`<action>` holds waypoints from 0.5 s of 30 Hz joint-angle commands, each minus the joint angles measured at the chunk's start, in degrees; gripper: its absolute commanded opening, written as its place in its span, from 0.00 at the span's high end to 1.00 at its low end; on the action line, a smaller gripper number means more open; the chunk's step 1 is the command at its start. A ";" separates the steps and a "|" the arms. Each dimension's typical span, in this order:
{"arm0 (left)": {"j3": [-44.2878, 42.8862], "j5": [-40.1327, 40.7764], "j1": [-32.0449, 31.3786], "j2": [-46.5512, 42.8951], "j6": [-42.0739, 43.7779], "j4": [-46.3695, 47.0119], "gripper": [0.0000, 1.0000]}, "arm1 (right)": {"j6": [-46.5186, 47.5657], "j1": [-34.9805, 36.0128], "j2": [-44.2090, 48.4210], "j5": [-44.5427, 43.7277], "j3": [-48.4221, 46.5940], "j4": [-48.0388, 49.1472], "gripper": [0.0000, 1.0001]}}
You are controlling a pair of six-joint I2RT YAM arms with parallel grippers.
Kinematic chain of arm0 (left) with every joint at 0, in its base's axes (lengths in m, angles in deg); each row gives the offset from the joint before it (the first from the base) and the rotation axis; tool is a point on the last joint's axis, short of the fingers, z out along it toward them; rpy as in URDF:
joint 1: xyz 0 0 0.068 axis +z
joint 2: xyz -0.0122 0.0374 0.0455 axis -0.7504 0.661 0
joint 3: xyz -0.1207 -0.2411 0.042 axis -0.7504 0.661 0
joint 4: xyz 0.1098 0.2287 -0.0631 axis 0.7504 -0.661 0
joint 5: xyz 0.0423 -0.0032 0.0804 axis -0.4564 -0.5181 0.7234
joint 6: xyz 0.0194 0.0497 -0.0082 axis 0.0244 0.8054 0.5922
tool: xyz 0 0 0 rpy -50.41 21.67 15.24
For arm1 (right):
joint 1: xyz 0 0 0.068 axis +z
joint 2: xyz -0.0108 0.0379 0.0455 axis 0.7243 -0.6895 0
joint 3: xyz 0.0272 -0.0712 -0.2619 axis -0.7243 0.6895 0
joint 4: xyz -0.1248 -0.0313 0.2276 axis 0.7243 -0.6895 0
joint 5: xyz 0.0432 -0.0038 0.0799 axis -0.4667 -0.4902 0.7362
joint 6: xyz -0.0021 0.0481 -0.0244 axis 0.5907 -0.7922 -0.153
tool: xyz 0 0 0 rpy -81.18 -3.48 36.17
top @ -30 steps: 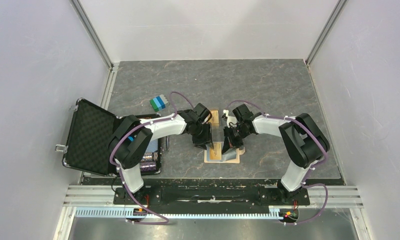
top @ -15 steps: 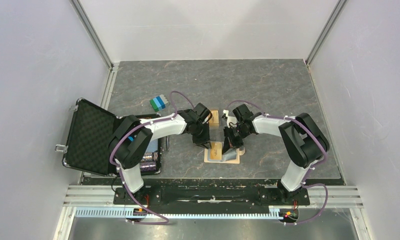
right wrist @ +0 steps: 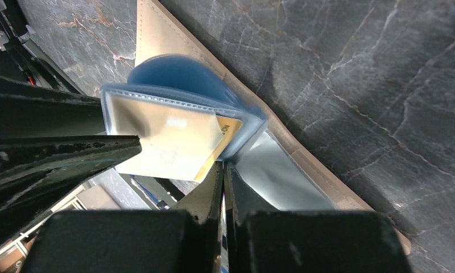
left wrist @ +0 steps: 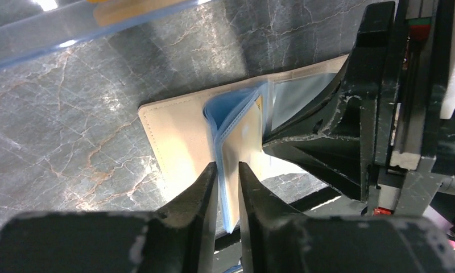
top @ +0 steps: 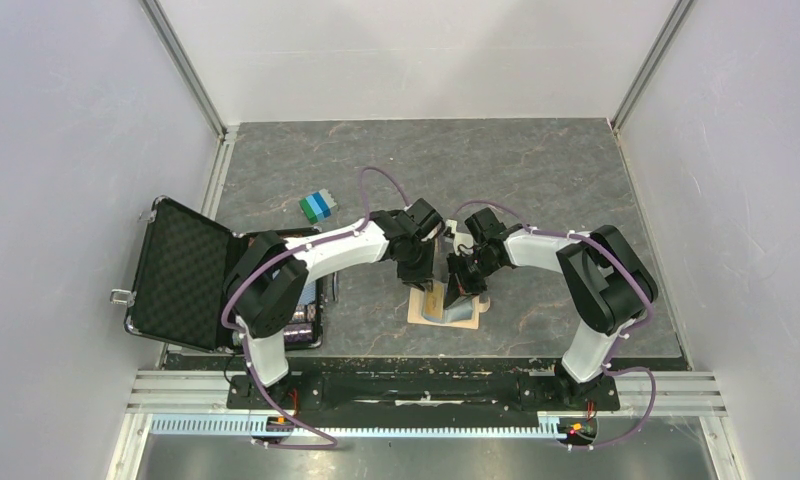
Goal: Put the credit cards into the card holder
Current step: Insert the credit card into the card holder.
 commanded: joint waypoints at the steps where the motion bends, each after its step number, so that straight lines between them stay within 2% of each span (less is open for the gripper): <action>1: -3.18 1.91 -1.26 2.06 2.97 -2.59 0.79 | 1.64 0.19 -1.03 -1.86 -0.85 -0.85 1.00; 3: -4.00 3.28 -1.70 2.74 3.08 -4.18 0.83 | 1.61 0.18 -1.03 -1.70 -0.91 -0.86 1.00; 4: -4.69 4.50 -1.85 3.01 3.40 -5.38 0.80 | 1.60 0.18 -1.03 -1.70 -0.91 -0.88 1.00; 7: -5.86 8.05 -1.98 3.34 4.18 -9.07 0.51 | 1.60 0.24 -1.03 -1.60 -0.91 -0.97 1.00; 8: -6.14 9.83 -1.94 3.13 4.22 -10.28 0.43 | 1.66 0.18 -1.03 -1.58 -0.91 -0.92 1.00; 9: -6.31 11.06 -1.98 2.95 4.27 -10.98 0.40 | 1.78 0.20 -1.05 -1.52 -0.91 -0.92 1.00; 12: -6.08 11.48 -1.98 1.99 4.48 -11.13 0.41 | 1.90 0.18 -1.17 -1.51 -0.91 -1.02 1.00; 15: -5.12 8.10 -1.98 1.75 4.44 -8.09 0.51 | 1.98 0.18 -1.29 -1.34 -0.91 -1.04 1.00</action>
